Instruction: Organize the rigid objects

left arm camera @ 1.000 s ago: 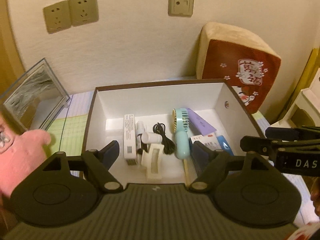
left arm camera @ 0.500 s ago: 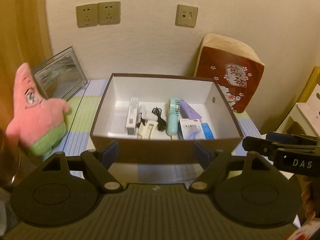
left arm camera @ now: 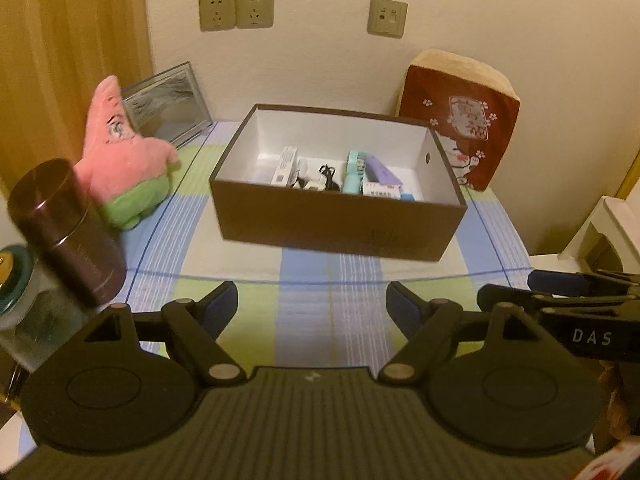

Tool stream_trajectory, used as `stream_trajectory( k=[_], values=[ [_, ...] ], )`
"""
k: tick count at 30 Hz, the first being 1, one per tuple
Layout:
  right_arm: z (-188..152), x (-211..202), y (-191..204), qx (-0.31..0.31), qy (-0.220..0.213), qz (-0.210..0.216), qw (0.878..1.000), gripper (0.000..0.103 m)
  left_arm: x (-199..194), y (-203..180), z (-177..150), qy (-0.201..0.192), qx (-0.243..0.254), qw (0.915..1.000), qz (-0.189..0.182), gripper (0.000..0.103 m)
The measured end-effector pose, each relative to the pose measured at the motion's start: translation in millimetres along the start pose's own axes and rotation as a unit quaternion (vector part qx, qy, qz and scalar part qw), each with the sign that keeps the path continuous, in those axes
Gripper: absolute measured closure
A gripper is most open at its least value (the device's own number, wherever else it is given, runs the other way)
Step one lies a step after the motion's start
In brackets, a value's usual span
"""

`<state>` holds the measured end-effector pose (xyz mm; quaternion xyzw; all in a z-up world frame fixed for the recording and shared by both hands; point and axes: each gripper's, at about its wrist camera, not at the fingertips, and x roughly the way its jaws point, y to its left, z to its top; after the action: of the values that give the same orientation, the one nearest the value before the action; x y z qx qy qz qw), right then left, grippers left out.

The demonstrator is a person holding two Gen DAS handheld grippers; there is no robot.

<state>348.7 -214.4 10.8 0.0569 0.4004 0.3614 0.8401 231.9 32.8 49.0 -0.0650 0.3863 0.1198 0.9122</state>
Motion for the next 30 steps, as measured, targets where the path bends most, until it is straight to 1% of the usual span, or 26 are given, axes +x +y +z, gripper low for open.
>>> stream_trajectory(
  k=[7,13,16,20,30],
  values=[
    [-25.5,-16.2,1.7,-0.004,0.018,0.002,1.0,0.029,-20.4,2.0,-22.7,0.004,0.0,0.9999,0.013,0.025],
    [-45.5,-24.9,13.9,0.007,0.038,0.005,0.999,0.029,-36.3,12.7,-42.0,0.012,0.005,0.9998,0.013,0.025],
    [-56.6,-30.2,24.7,0.009,0.042,-0.003,0.999,0.029,-43.0,18.1,-52.1,0.02,0.013,0.9997,0.003,0.027],
    [-71.9,-39.1,42.2,0.016,0.046,-0.016,0.999,0.029,-53.0,27.5,-66.2,0.029,0.023,0.9993,-0.007,0.027],
    [-112.1,-62.7,88.8,0.045,0.042,-0.051,0.997,0.029,-80.1,63.9,-101.3,0.037,0.043,0.9979,-0.031,0.027]
  ],
)
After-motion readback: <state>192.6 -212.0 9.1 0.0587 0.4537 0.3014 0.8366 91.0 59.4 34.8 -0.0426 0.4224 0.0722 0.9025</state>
